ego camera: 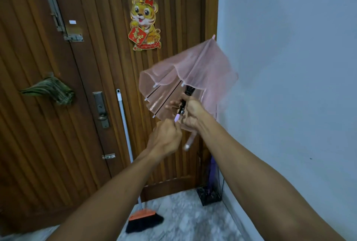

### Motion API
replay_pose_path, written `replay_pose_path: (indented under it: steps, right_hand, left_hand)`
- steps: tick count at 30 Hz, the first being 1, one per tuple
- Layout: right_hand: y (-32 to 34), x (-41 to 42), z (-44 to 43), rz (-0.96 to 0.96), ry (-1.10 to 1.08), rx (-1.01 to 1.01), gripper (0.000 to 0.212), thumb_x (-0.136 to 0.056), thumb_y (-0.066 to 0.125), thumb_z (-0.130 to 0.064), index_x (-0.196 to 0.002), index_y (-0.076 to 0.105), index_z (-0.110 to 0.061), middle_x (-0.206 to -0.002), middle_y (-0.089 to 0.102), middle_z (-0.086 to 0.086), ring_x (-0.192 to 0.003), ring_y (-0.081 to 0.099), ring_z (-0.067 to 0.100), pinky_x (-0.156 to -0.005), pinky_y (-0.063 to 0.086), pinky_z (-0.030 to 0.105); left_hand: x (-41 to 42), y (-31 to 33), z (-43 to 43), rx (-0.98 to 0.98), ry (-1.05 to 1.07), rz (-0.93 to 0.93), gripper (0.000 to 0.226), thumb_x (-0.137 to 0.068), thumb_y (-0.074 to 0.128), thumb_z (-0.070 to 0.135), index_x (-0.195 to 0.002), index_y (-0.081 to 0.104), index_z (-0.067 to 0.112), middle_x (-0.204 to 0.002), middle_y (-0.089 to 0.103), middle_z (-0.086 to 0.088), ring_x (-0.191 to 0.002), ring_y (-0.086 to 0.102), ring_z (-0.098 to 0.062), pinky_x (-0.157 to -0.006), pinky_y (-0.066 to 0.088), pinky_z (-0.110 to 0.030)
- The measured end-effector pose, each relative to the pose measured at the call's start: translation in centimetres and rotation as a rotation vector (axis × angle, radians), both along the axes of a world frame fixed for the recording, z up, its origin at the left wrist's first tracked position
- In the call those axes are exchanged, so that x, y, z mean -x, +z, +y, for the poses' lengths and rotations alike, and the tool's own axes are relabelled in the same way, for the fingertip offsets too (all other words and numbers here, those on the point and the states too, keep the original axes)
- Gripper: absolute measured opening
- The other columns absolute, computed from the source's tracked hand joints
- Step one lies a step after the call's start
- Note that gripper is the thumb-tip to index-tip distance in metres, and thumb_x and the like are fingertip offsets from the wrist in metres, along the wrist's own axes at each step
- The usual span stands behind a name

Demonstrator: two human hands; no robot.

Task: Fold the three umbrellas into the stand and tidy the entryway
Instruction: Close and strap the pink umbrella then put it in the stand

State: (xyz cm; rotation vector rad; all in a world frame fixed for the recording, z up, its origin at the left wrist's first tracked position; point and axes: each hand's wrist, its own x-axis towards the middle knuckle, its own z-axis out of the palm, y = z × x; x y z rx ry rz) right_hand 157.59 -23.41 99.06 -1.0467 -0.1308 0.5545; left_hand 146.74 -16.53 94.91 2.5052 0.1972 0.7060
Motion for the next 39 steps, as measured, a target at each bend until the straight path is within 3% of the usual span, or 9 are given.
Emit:
replay_pose_path:
  steps: [3, 7, 17, 22, 24, 26, 30, 34, 39]
  right_hand:
    - [-0.2, 0.6, -0.2, -0.023, -0.036, 0.043, 0.045, -0.109, 0.033, -0.024, -0.068, 0.046, -0.011, -0.05, 0.061, 0.003, -0.05, 0.071, 0.022, -0.055, 0.037, 0.028]
    - [-0.6, 1.0, -0.1, -0.049, -0.036, 0.014, 0.047, -0.105, 0.034, -0.008, -0.064, 0.056, -0.005, -0.045, 0.059, 0.007, -0.058, 0.067, 0.027, -0.071, 0.053, 0.04]
    - [0.3, 1.8, 0.3, -0.106, -0.098, 0.048, 0.044, -0.089, 0.022, 0.007, -0.074, 0.064, 0.004, -0.077, 0.065, 0.018, -0.06, 0.066, 0.025, -0.067, 0.047, 0.033]
    - [0.3, 2.0, 0.0, -0.109, -0.107, 0.104, 0.045, -0.09, 0.025, 0.006, -0.07, 0.065, 0.001, -0.066, 0.067, 0.014, -0.061, 0.062, 0.023, -0.062, 0.047, 0.031]
    - [0.1, 2.2, -0.7, -0.103, -0.057, 0.136, 0.05, -0.092, 0.025, 0.006, -0.06, 0.063, 0.0, -0.062, 0.066, 0.012, -0.055, 0.068, 0.022, -0.046, 0.045, 0.024]
    - [-0.2, 2.1, -1.5, -0.069, 0.01, 0.138, 0.046, -0.097, 0.028, 0.002, -0.065, 0.06, -0.002, -0.063, 0.064, 0.008, -0.053, 0.071, 0.022, -0.038, 0.041, 0.018]
    - [0.2, 2.0, -2.1, -0.054, 0.122, 0.174, 0.036, -0.105, 0.031, -0.02, -0.103, 0.064, -0.009, -0.101, 0.074, 0.006, -0.09, 0.075, 0.023, -0.058, 0.048, 0.022]
    - [0.9, 1.9, -1.8, -0.086, 0.132, 0.164, 0.041, -0.106, 0.034, -0.028, -0.121, 0.065, -0.005, -0.109, 0.077, 0.009, -0.095, 0.076, 0.023, -0.107, 0.043, 0.038]
    - [1.4, 1.7, -1.2, -0.099, 0.082, 0.188, 0.044, -0.108, 0.036, -0.032, -0.122, 0.068, -0.004, -0.114, 0.077, 0.01, -0.108, 0.073, 0.021, -0.115, 0.04, 0.04]
  left_hand:
    - [-0.1, -0.2, 0.0, 0.048, -0.002, 0.019, 0.054, -0.106, 0.035, 0.036, -0.057, 0.041, 0.014, -0.054, 0.05, -0.004, -0.044, 0.046, -0.022, -0.047, 0.034, -0.031]
    - [-0.1, 0.1, -0.7, 0.114, -0.01, 0.04, 0.052, -0.106, 0.035, 0.032, -0.057, 0.038, 0.016, -0.053, 0.046, -0.001, -0.045, 0.043, -0.016, -0.046, 0.03, -0.028]
    - [0.3, 1.3, -1.0, 0.111, 0.005, 0.037, 0.044, -0.105, 0.035, 0.034, -0.066, 0.046, 0.018, -0.062, 0.054, -0.001, -0.055, 0.052, -0.019, -0.046, 0.03, -0.029]
    - [0.4, 1.3, -1.0, 0.086, 0.003, 0.046, 0.046, -0.105, 0.034, 0.037, -0.064, 0.046, 0.02, -0.061, 0.055, -0.002, -0.053, 0.053, -0.022, -0.048, 0.031, -0.029]
    - [0.5, 1.0, -0.8, 0.058, -0.002, 0.052, 0.046, -0.104, 0.034, 0.035, -0.063, 0.045, 0.019, -0.061, 0.055, -0.002, -0.052, 0.053, -0.021, -0.048, 0.032, -0.028]
    - [0.6, 0.5, -0.5, 0.031, 0.001, 0.05, 0.046, -0.104, 0.035, 0.033, -0.062, 0.046, 0.017, -0.06, 0.055, -0.003, -0.05, 0.052, -0.021, -0.048, 0.033, -0.028]
    - [1.0, 0.9, 0.7, 0.045, -0.046, 0.035, 0.049, -0.105, 0.037, 0.031, -0.058, 0.043, 0.018, -0.055, 0.051, 0.002, -0.048, 0.048, -0.016, -0.048, 0.034, -0.029]
    - [0.8, 1.6, 1.6, 0.091, -0.054, 0.014, 0.054, -0.105, 0.042, 0.033, -0.053, 0.041, 0.017, -0.049, 0.046, 0.004, -0.044, 0.043, -0.013, -0.048, 0.03, -0.027]
    - [0.3, 1.3, 1.4, 0.167, -0.031, -0.002, 0.056, -0.105, 0.043, 0.035, -0.053, 0.039, 0.015, -0.047, 0.041, 0.005, -0.043, 0.038, -0.012, -0.046, 0.027, -0.028]
